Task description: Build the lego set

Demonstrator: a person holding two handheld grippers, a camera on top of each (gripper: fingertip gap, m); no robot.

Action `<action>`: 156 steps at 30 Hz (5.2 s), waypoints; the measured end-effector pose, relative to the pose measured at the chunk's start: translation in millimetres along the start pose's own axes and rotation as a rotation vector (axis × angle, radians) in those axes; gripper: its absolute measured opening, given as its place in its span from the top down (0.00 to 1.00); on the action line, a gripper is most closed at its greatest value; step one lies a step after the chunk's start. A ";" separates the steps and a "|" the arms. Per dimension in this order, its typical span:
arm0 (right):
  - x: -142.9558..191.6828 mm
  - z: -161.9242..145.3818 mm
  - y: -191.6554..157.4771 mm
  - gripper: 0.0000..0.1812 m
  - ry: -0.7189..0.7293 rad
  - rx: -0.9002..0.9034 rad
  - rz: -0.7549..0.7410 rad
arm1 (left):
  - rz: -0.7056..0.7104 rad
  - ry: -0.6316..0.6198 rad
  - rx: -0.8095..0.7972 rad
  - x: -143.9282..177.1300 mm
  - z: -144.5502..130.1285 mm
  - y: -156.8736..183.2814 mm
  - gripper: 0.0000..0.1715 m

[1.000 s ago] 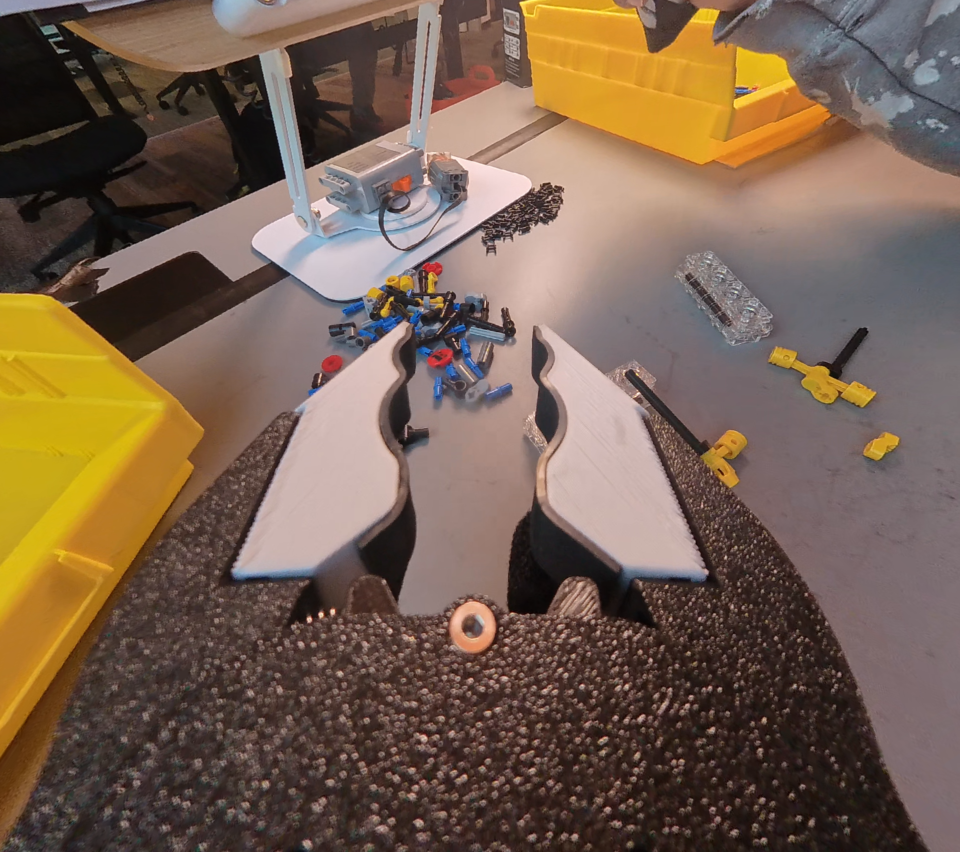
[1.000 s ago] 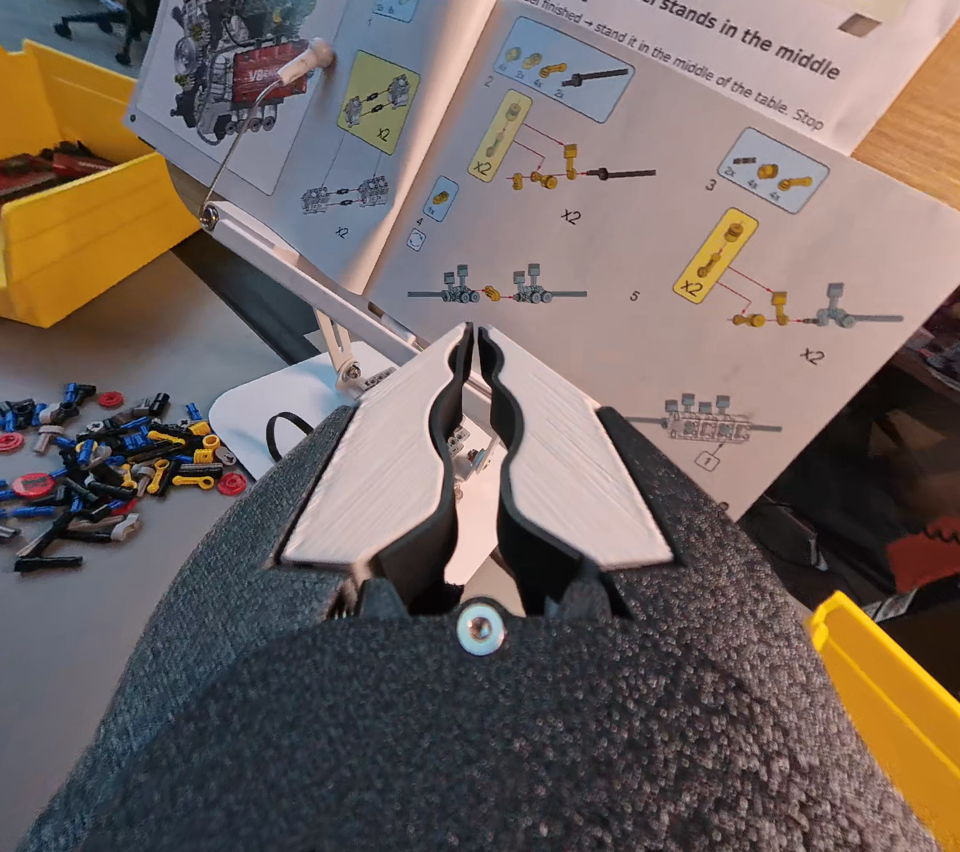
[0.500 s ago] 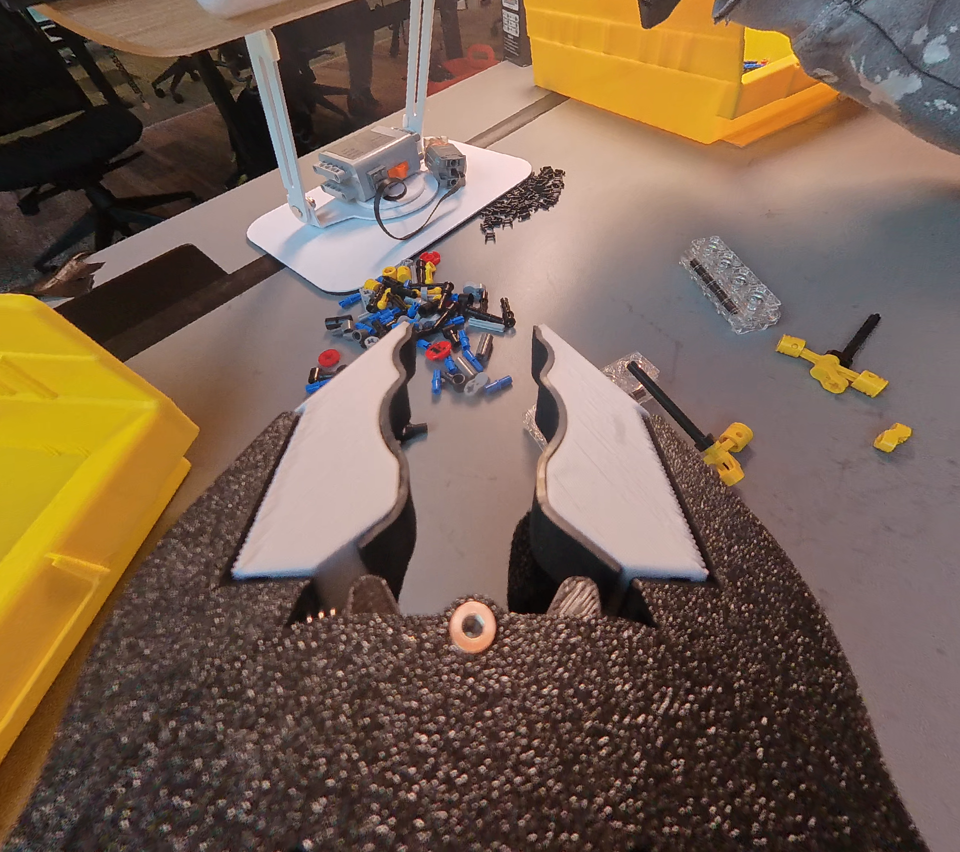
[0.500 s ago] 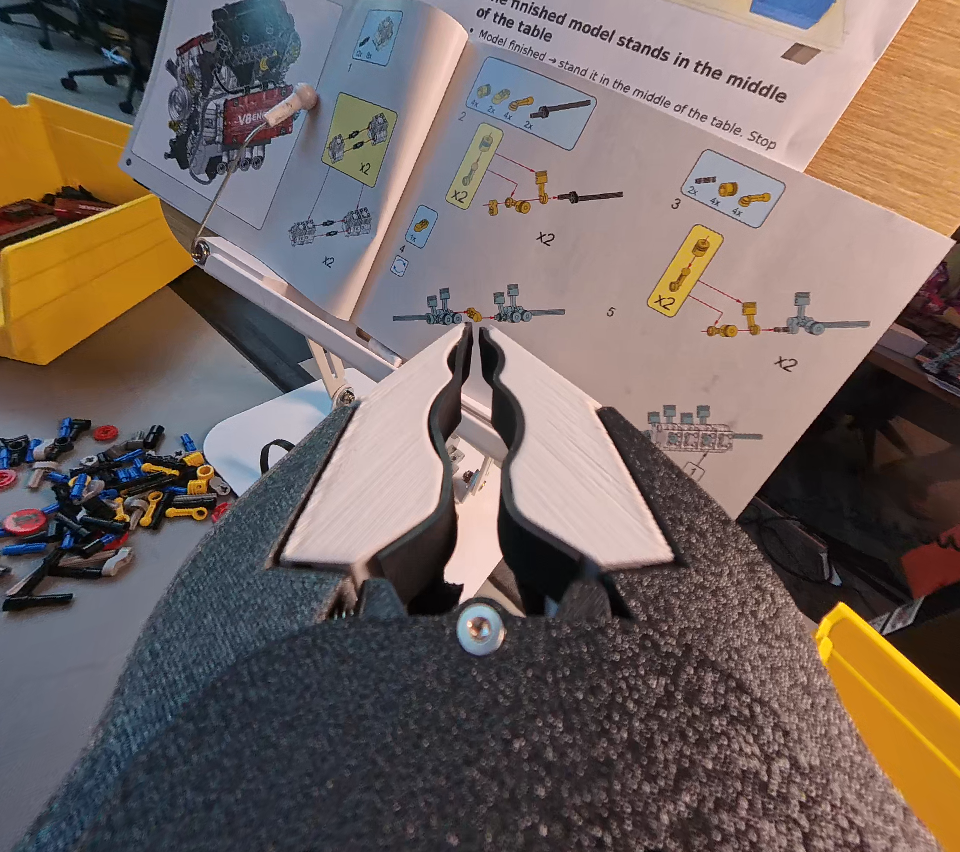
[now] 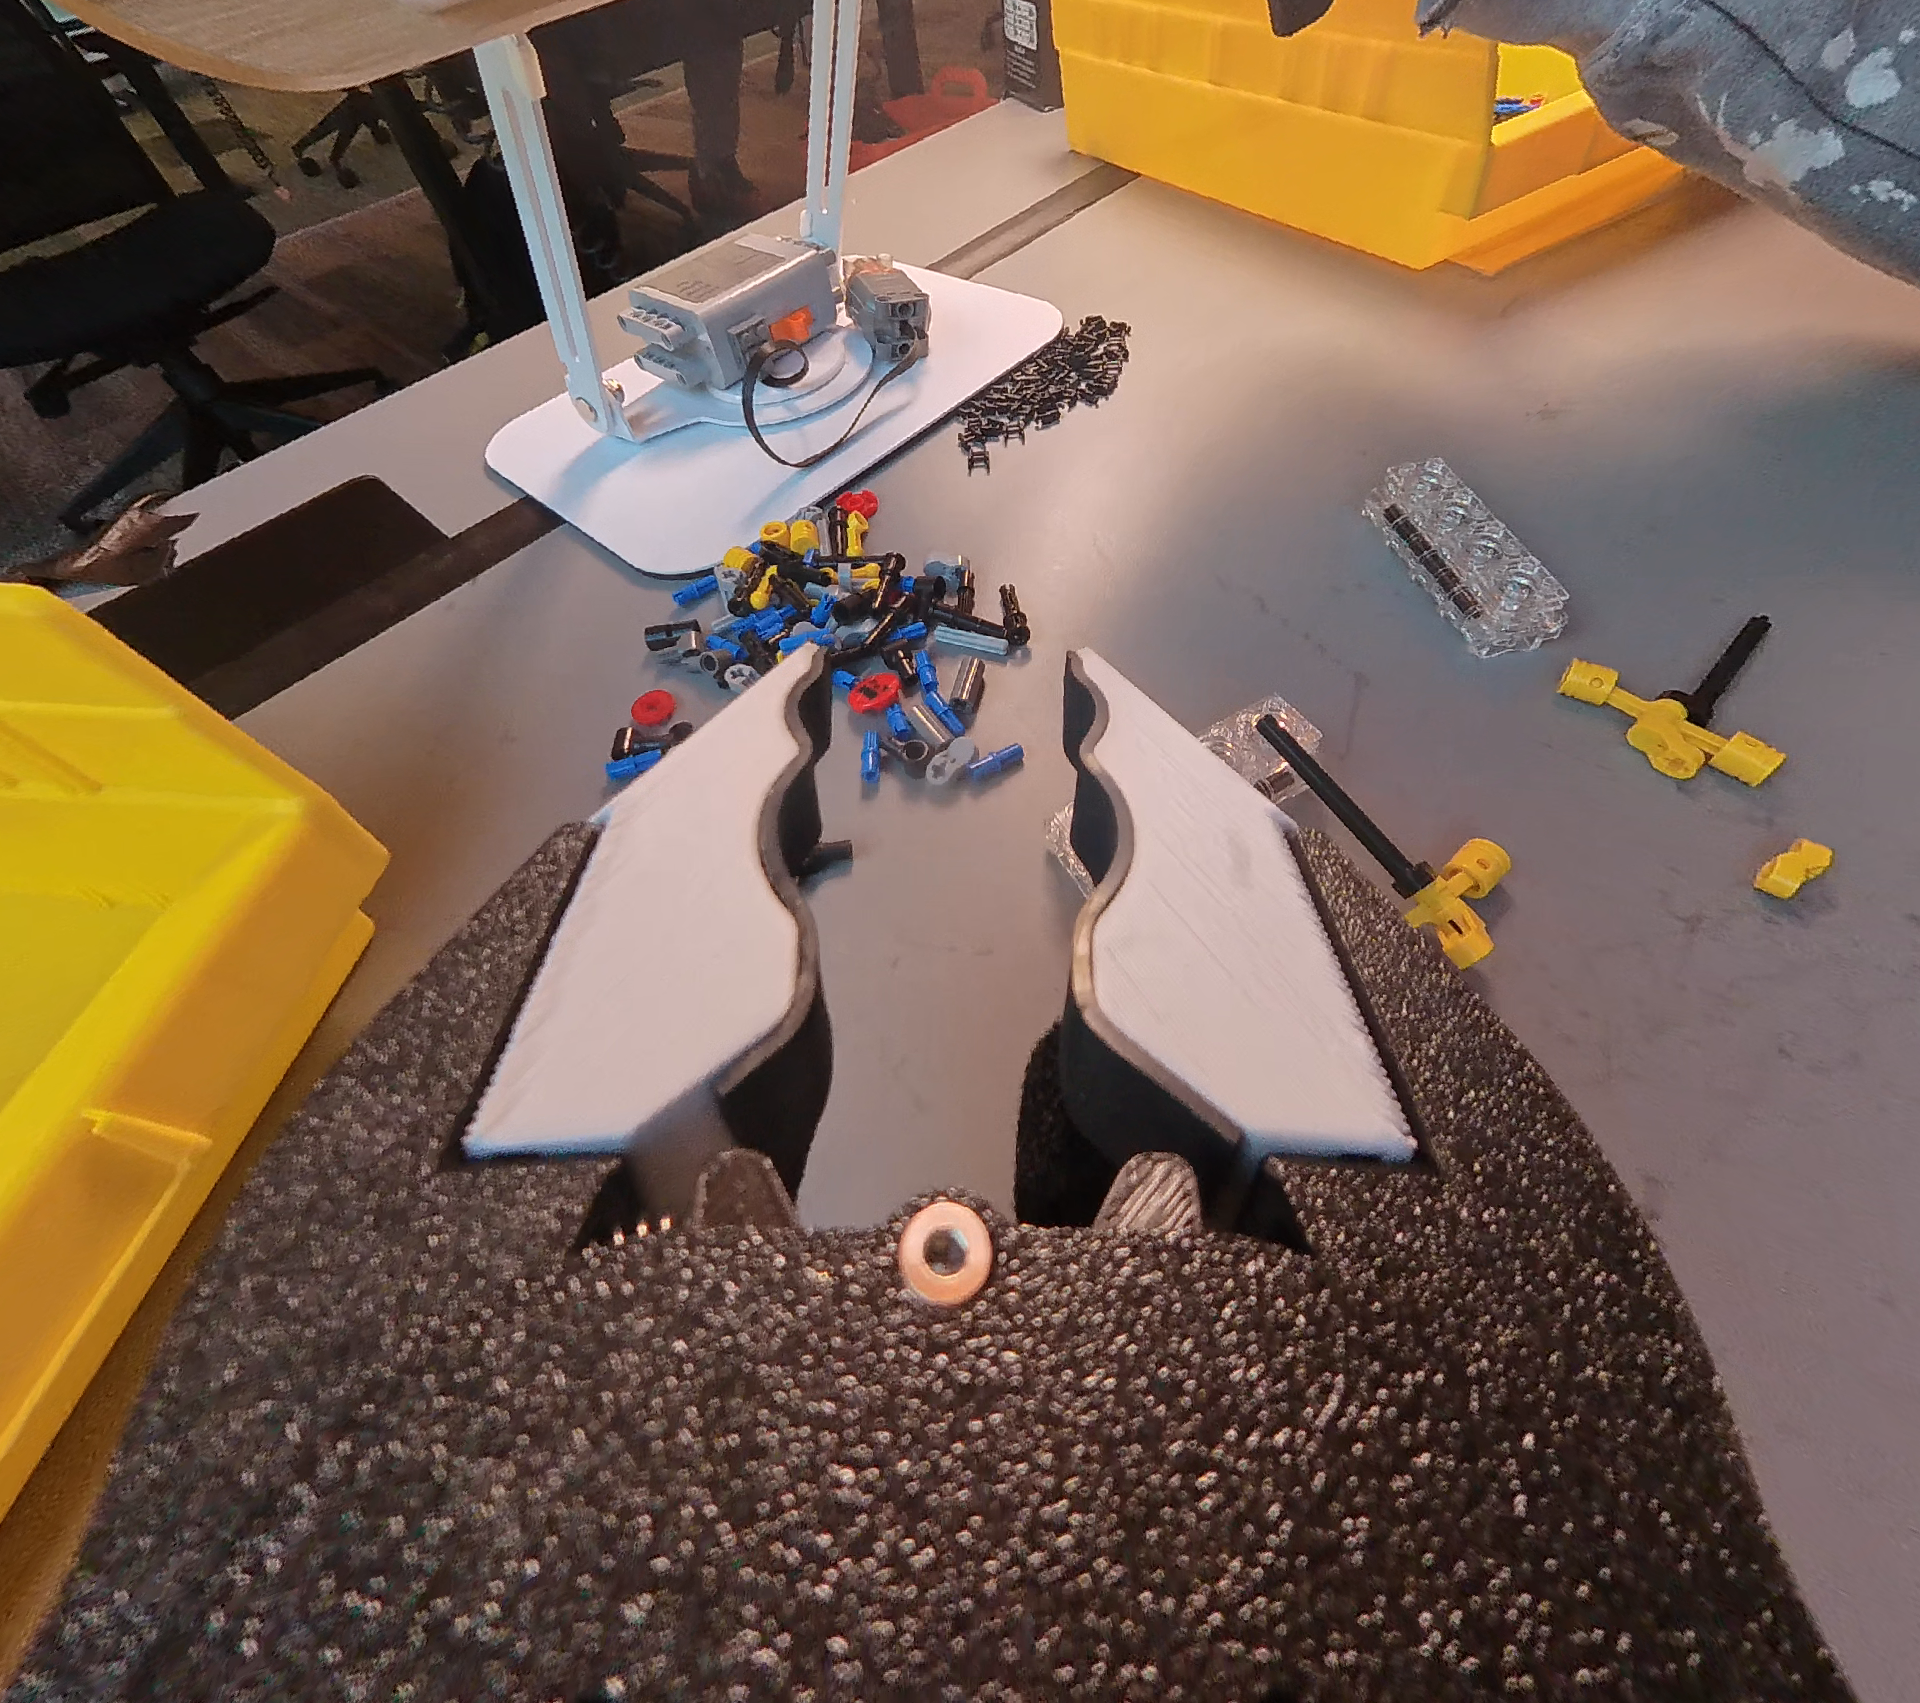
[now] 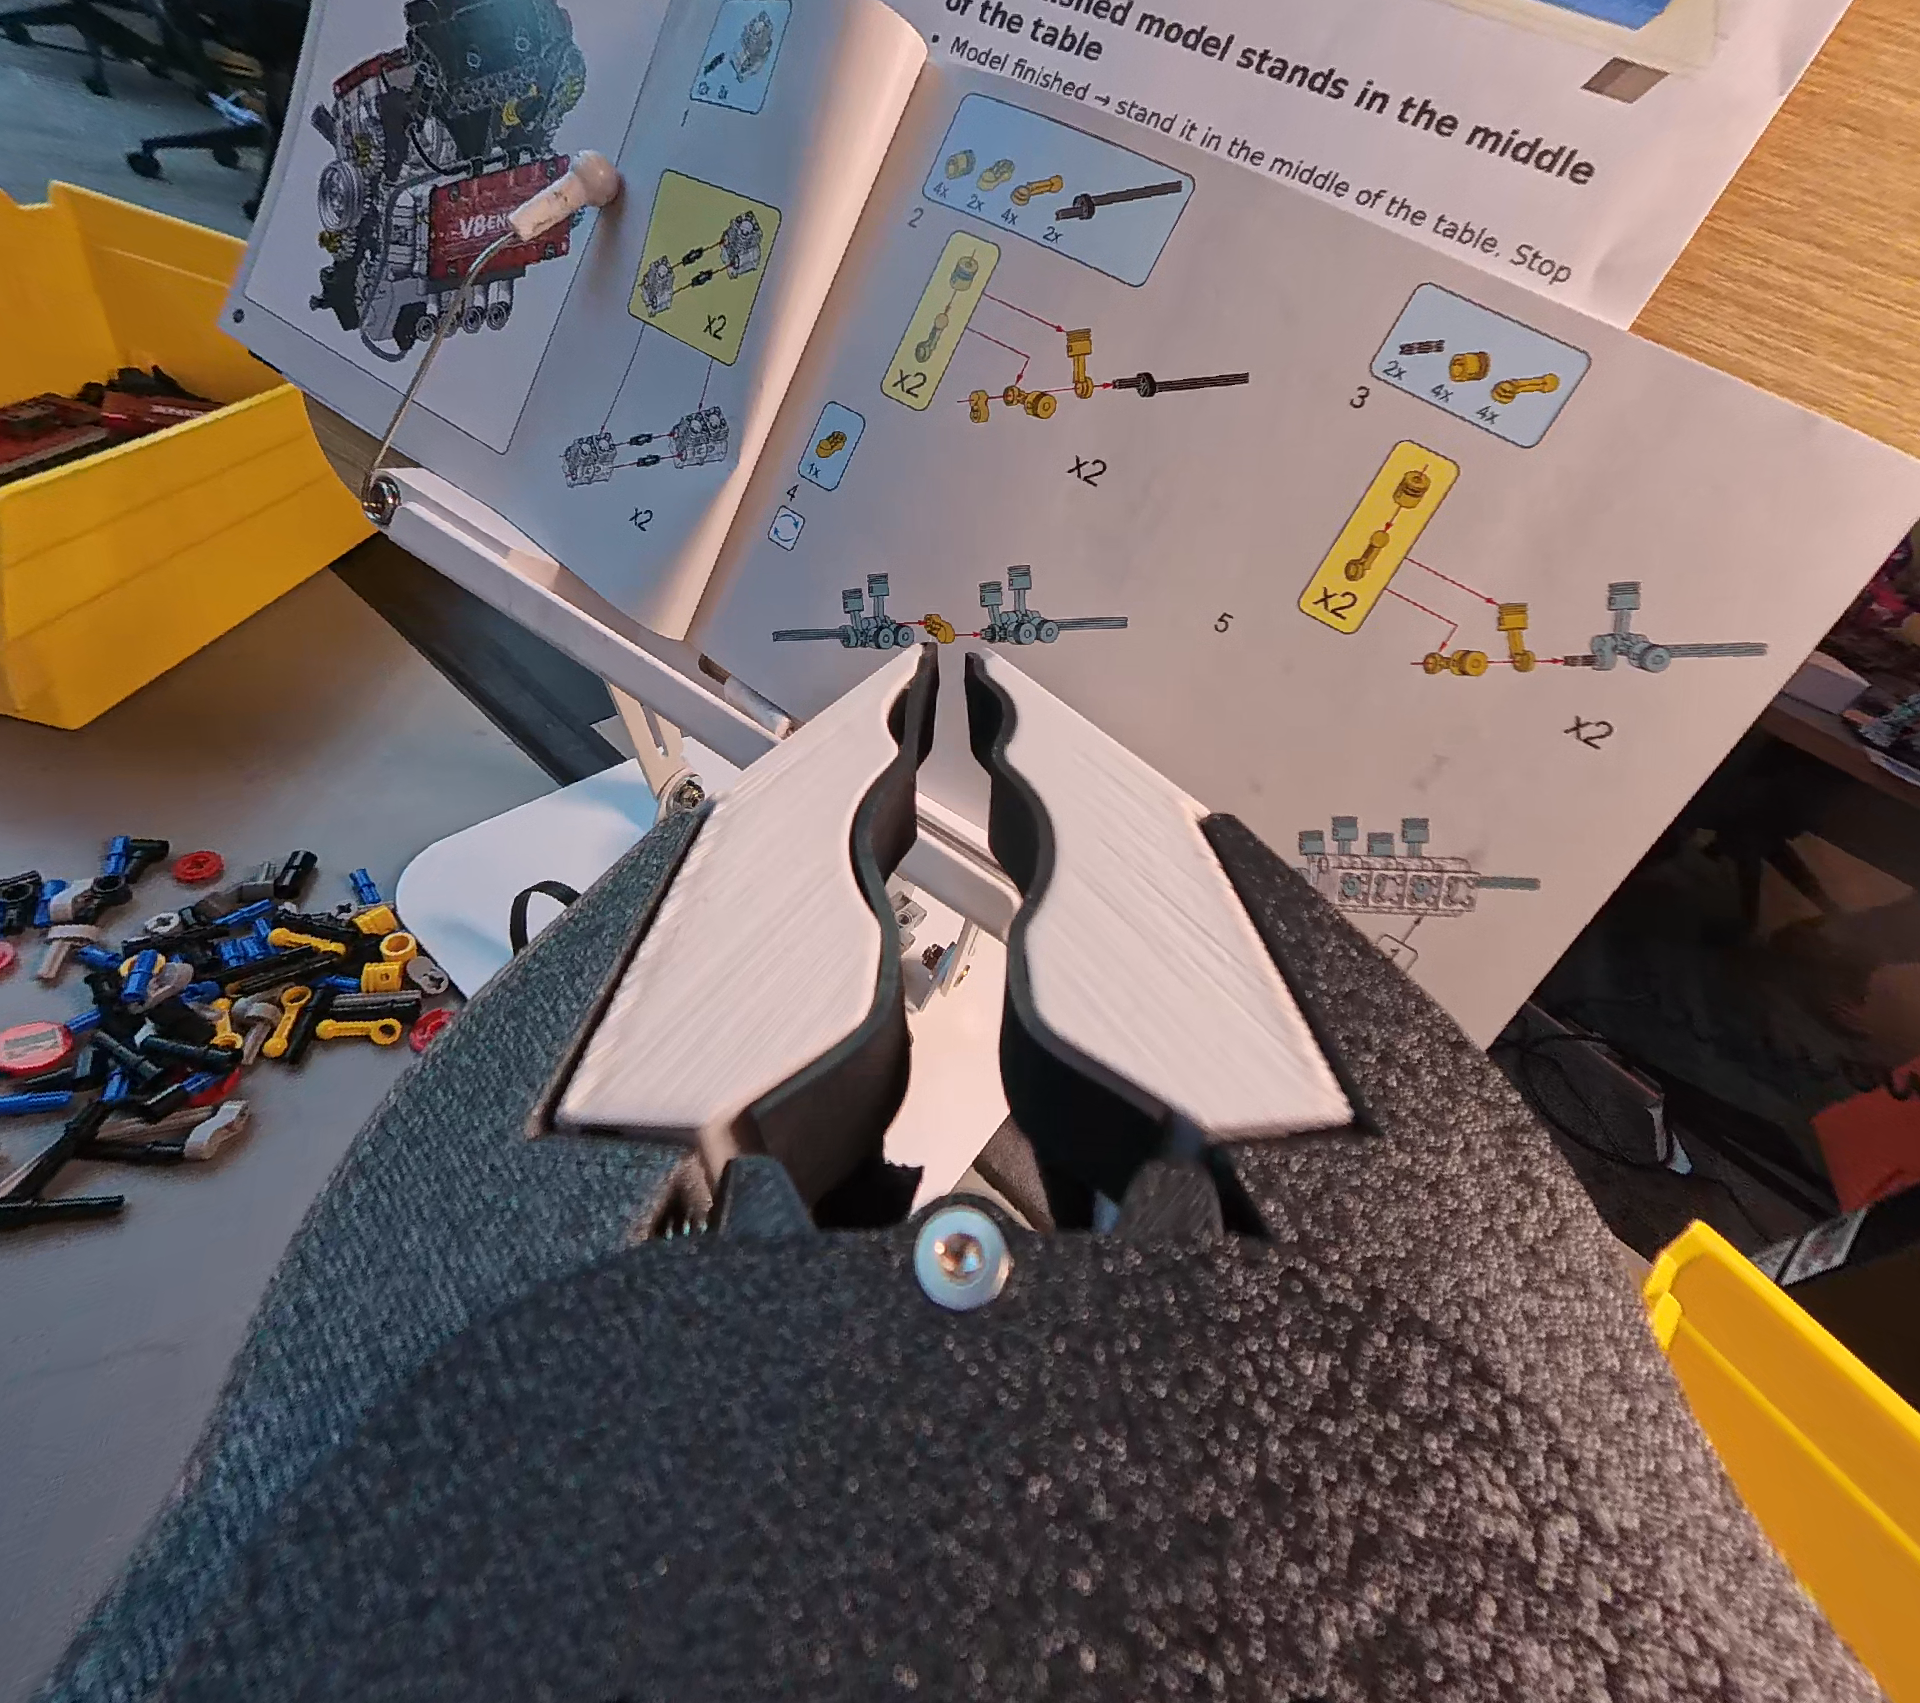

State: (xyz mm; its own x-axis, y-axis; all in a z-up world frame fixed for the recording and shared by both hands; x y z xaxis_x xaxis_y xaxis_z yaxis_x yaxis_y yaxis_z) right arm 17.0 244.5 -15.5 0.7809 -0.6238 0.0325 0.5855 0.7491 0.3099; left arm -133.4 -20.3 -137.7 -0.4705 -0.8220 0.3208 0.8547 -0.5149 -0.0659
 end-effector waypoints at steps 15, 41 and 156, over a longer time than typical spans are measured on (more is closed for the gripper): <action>-2.3 1.1 -4.0 0.97 0.010 0.002 0.011 | -0.001 -0.005 -0.002 -0.7 -0.4 0.3 0.74; 8.1 8.4 32.7 0.86 0.082 -0.070 -0.141 | -0.003 0.001 -0.004 0.0 0.6 0.9 0.74; 183.4 -118.0 -92.6 0.85 -0.595 0.194 0.518 | -0.592 -0.357 -0.091 5.2 -31.6 70.6 0.84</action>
State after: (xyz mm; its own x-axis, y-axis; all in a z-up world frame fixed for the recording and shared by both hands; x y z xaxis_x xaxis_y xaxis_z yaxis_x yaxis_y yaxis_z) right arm 131.6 87.0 -150.4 0.6645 -0.2630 0.6995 0.0904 0.9575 0.2740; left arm -82.4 -68.6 -170.6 -0.7372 -0.2745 0.6174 0.4480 -0.8826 0.1424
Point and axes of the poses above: each gripper's, where its closed fingertips meet, x back along the fingers, z out of its top, y = z × x across the jaws, the point moved 6 cm from there along x, back along the fingers, and after that the axes turned 9 degrees about -z, right-handed, at the moved point
